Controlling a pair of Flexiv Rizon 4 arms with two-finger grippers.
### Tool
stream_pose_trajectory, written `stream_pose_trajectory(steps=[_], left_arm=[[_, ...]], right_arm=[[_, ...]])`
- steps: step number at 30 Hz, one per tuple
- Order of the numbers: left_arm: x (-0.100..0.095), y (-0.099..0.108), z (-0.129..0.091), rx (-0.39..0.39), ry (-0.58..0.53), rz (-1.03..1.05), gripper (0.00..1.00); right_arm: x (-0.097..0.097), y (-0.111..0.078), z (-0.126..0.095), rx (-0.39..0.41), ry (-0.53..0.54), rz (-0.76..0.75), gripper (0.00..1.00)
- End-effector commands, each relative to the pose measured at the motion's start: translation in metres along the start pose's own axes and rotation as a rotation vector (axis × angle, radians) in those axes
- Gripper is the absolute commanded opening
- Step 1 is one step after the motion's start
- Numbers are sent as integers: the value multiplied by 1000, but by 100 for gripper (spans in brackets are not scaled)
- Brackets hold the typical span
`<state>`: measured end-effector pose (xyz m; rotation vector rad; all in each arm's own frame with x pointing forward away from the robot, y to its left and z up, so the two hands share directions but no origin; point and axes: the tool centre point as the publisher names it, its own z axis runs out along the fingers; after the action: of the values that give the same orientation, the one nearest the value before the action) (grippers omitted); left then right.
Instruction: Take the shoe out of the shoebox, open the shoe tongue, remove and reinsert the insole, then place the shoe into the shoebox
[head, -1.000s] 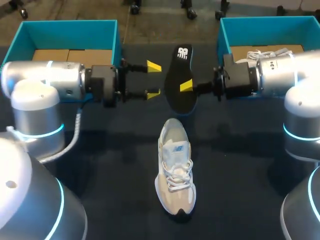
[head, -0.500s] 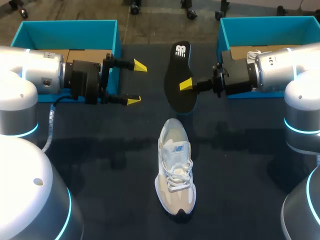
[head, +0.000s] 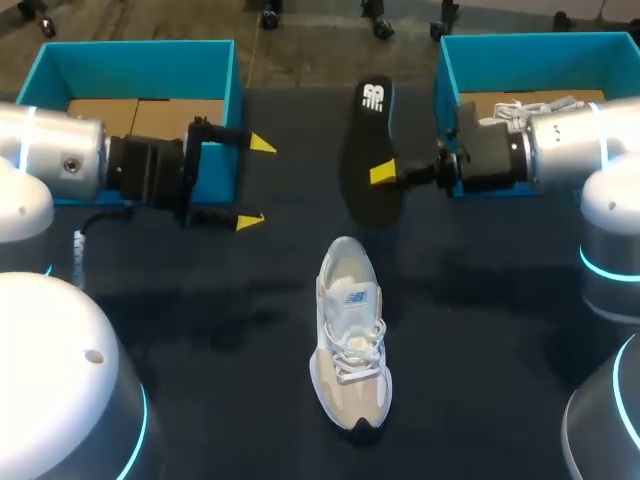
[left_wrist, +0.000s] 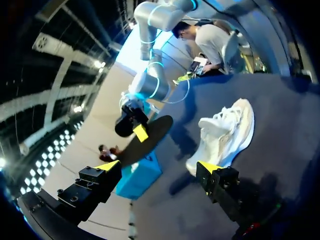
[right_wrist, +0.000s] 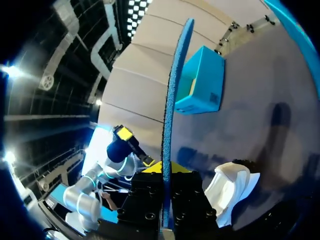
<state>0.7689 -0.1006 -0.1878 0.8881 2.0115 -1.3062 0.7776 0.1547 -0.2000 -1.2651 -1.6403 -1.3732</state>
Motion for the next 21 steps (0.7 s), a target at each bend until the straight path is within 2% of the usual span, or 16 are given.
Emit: stream_pose_trajectory(steps=[1, 11, 12, 14, 15, 18, 19, 21], left_arm=[[7, 1, 3, -621, 71, -101, 100], [7, 1, 3, -621, 71, -101, 100], [7, 1, 5, -679, 103, -187, 100], [17, -2, 4, -660, 155, -255, 100], [21, -1, 5, -688, 190, -312, 100], [31, -2, 5, -661, 256, -425, 100], [33, -3, 5, -624, 272, -453, 100], [37, -2, 7, -630, 297, -491, 100]], right_arm=[[2, -11, -1, -53, -1, -18, 0], [2, -11, -1, -53, -1, -18, 0], [2, -11, -1, -53, -1, -18, 0], [-1, -13, 0, -52, 2, -19, 0], [-6, -14, 1, -50, 2, -21, 0], [-15, -16, 2, -58, 30, -51, 0], [-17, -16, 2, -57, 35, -57, 0], [-22, -16, 2, -48, 42, -61, 0]])
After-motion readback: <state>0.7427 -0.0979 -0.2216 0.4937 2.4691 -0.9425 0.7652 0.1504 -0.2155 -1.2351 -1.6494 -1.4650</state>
